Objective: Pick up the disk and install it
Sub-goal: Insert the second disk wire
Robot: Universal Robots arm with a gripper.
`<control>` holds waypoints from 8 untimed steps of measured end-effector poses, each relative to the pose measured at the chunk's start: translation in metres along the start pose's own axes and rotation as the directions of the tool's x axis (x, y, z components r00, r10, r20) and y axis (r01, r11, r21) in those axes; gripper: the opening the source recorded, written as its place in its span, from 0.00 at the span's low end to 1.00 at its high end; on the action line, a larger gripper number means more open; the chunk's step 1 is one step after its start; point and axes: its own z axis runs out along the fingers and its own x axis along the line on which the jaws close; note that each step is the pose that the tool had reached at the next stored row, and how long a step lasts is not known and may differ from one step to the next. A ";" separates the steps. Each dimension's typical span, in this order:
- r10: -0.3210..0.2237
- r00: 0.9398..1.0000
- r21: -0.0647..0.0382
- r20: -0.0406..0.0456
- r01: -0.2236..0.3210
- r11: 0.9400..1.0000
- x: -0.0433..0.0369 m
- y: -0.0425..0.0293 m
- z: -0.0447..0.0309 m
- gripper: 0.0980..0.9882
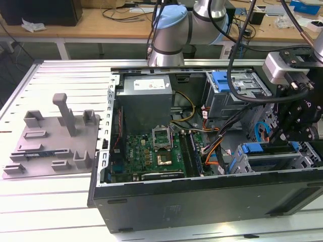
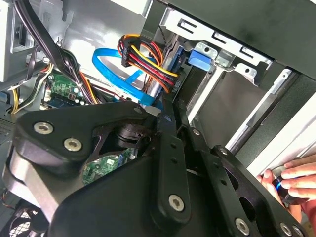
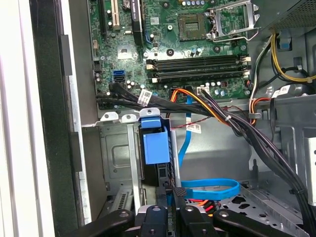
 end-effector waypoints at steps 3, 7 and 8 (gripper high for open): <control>0.000 1.000 0.000 0.000 0.000 1.000 0.0008 -0.0003 0.0000 0.07; 0.000 1.000 0.000 0.002 0.000 1.000 0.0010 -0.0008 0.0000 0.07; 0.000 1.000 0.000 0.002 0.000 1.000 0.0010 -0.0008 0.0001 0.07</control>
